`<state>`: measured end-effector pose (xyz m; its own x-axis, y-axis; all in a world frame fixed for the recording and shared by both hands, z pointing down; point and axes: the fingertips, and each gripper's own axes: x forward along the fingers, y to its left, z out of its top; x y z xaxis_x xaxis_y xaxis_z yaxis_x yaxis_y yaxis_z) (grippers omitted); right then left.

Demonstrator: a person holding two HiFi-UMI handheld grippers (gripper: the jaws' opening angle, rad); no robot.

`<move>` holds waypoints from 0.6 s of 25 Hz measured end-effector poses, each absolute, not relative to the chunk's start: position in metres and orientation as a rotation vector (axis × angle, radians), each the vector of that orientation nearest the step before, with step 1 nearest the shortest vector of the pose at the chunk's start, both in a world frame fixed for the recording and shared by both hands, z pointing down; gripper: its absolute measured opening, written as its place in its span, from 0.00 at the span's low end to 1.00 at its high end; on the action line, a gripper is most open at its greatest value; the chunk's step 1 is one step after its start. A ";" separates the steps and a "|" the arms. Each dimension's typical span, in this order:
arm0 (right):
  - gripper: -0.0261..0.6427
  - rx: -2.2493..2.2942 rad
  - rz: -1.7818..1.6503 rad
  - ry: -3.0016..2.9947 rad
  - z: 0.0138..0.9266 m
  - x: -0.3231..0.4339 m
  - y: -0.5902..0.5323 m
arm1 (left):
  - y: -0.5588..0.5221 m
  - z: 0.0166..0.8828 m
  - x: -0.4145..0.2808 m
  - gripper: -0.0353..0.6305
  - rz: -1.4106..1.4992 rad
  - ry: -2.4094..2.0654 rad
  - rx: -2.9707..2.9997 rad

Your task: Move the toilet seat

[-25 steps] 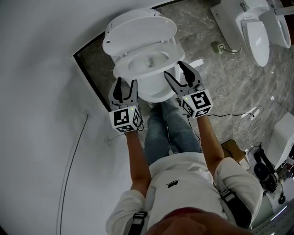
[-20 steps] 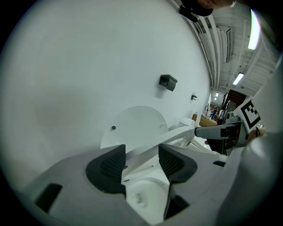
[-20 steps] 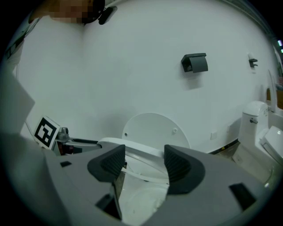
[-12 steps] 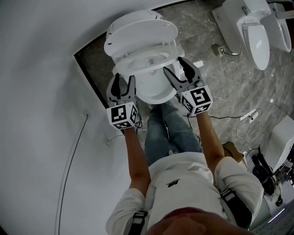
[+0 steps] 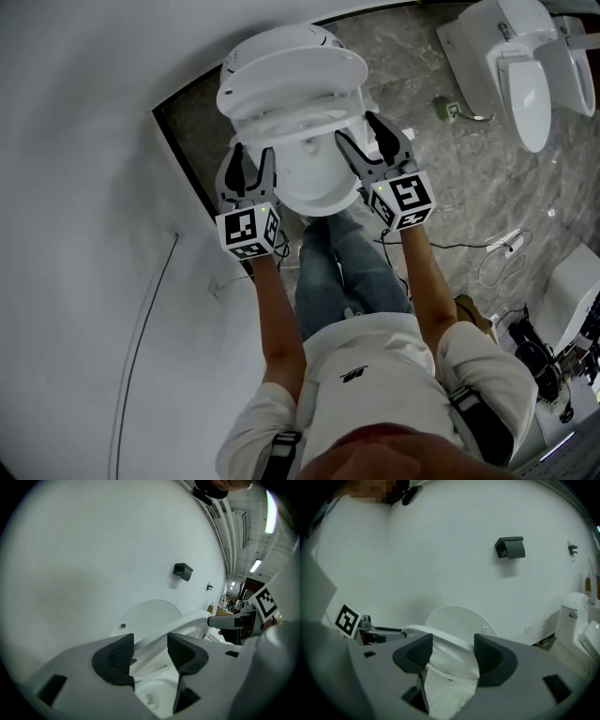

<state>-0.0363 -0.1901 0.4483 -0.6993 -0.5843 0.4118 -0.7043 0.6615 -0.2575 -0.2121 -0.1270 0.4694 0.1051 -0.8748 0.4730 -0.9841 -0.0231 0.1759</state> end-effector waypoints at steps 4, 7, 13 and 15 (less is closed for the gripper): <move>0.48 1.040 0.577 -2.590 0.447 -0.040 -0.197 | -0.134 0.468 -0.216 0.42 0.308 -1.822 1.933; 0.48 1.040 0.568 -2.597 0.446 -0.043 -0.203 | -0.140 0.467 -0.219 0.42 0.294 -1.834 1.928; 0.48 1.031 0.551 -2.608 0.444 -0.048 -0.214 | -0.150 0.465 -0.223 0.42 0.278 -1.855 1.920; 0.48 1.028 0.547 -2.608 0.445 -0.049 -0.218 | -0.153 0.466 -0.224 0.42 0.277 -1.860 1.919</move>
